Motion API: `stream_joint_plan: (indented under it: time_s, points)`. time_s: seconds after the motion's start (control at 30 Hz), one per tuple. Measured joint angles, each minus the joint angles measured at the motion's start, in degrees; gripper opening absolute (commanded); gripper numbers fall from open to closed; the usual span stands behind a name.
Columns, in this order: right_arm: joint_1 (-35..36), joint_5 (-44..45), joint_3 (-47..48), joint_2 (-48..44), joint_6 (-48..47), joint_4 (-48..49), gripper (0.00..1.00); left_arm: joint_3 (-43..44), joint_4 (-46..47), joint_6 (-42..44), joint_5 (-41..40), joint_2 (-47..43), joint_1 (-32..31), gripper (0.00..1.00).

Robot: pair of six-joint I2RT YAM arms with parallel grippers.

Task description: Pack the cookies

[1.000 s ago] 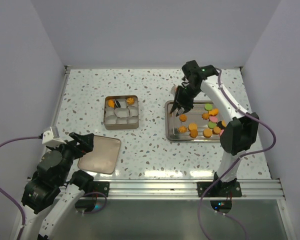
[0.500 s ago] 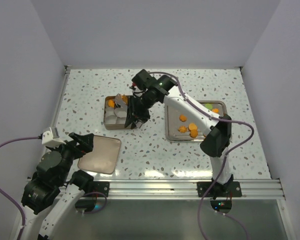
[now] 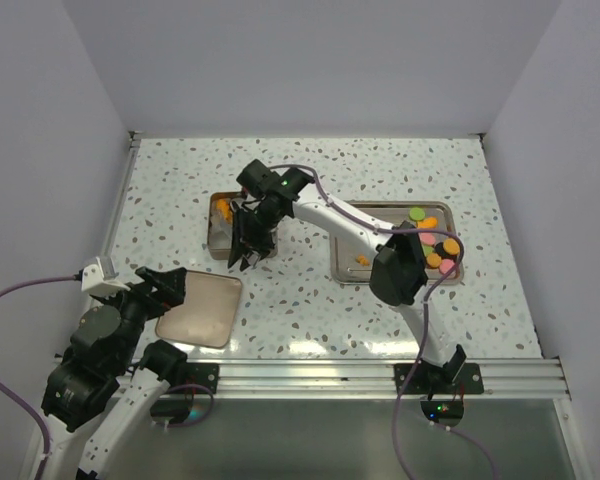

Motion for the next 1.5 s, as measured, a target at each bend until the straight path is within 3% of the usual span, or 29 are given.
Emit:
stream_joint_plan:
  time_s: [0.3, 0.53, 0.93, 1.5]
  points:
    - [0.2, -1.5, 3.2, 4.8, 1.1, 2.6, 0.11, 0.0, 0.0, 0.0, 0.0, 0.0, 0.0, 1.00]
    - [0.2, -2.4, 4.1, 7.2, 2.3, 4.0, 0.26, 0.0, 0.0, 0.0, 0.0, 0.0, 0.0, 1.00]
    - [0.1, -2.6, 4.1, 7.5, 3.4, 4.7, 0.38, 0.0, 0.0, 0.0, 0.0, 0.0, 0.0, 1.00]
    - [-0.1, -2.6, 4.1, 7.1, 4.1, 5.1, 0.41, 0.0, 0.0, 0.0, 0.0, 0.0, 0.0, 1.00]
